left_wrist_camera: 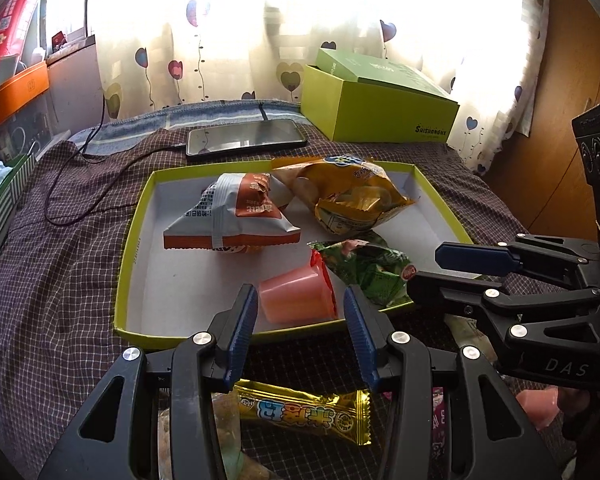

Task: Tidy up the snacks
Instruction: 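Move both open tools back over the remaining snack pile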

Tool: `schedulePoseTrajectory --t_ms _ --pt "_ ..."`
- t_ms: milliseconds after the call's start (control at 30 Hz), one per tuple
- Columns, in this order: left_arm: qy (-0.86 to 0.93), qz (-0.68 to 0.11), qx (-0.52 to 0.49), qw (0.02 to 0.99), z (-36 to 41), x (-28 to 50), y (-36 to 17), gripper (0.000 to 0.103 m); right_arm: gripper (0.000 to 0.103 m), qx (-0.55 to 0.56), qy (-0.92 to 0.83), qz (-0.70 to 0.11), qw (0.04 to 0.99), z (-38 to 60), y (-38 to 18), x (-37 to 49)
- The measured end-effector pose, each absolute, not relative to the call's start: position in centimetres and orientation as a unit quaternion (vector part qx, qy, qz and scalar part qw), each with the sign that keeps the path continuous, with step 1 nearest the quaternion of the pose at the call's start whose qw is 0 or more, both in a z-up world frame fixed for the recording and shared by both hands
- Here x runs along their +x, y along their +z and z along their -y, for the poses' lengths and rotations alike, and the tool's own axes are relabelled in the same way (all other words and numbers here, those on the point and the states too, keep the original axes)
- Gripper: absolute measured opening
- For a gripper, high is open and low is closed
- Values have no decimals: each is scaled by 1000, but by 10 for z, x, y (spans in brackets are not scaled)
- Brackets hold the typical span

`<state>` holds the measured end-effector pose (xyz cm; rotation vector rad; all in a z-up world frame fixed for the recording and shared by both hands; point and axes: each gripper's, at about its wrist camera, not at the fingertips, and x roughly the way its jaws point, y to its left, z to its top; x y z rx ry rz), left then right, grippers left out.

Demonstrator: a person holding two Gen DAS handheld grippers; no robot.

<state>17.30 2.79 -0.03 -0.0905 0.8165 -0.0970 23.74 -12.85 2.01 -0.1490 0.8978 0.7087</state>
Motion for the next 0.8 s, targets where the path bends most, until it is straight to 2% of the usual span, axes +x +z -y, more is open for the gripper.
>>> schedulePoseTrajectory --t_ms 300,800 --pt "-47 -376 -46 924 -23 134 16 46 44 -98 307 -384 865 143 31 184" --pt "-11 -380 -67 923 -19 60 8 46 44 -92 316 -377 866 164 28 120"
